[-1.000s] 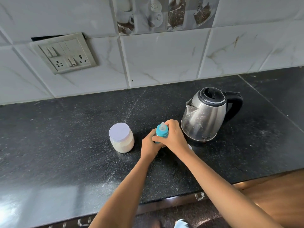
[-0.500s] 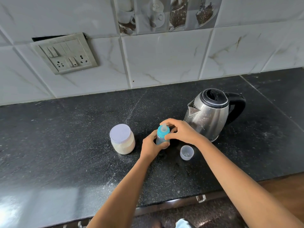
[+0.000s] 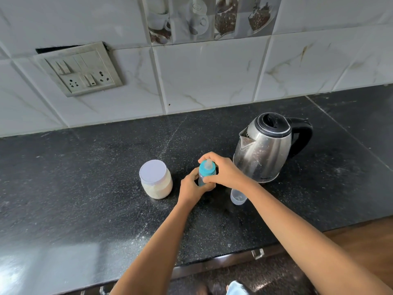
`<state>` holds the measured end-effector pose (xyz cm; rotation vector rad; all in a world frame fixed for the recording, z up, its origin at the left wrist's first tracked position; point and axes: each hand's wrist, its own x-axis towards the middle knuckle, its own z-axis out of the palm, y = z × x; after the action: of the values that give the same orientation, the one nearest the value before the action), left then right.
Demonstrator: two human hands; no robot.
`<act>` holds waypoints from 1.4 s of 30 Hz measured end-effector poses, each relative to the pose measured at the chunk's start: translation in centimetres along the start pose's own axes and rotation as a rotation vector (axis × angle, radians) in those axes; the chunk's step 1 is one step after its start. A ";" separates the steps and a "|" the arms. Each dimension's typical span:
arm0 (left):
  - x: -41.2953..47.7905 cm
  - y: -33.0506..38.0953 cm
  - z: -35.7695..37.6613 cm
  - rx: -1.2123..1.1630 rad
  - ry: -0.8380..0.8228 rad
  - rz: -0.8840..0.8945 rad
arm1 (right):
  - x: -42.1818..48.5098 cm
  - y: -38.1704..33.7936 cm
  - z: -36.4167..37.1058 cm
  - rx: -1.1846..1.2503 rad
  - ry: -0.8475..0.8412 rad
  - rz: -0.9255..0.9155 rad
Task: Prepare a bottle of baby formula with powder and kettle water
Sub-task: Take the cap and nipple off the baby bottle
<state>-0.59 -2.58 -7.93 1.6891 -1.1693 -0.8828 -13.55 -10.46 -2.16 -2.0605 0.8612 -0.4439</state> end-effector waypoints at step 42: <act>-5.2 -0.3 -6.2 0.400 0.726 0.406 | -6.0 -3.1 -2.6 -0.632 0.111 -0.069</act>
<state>3.44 4.04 -5.57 1.7576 -1.1378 0.2335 -18.01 -6.35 1.82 -2.6673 1.0995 -0.3524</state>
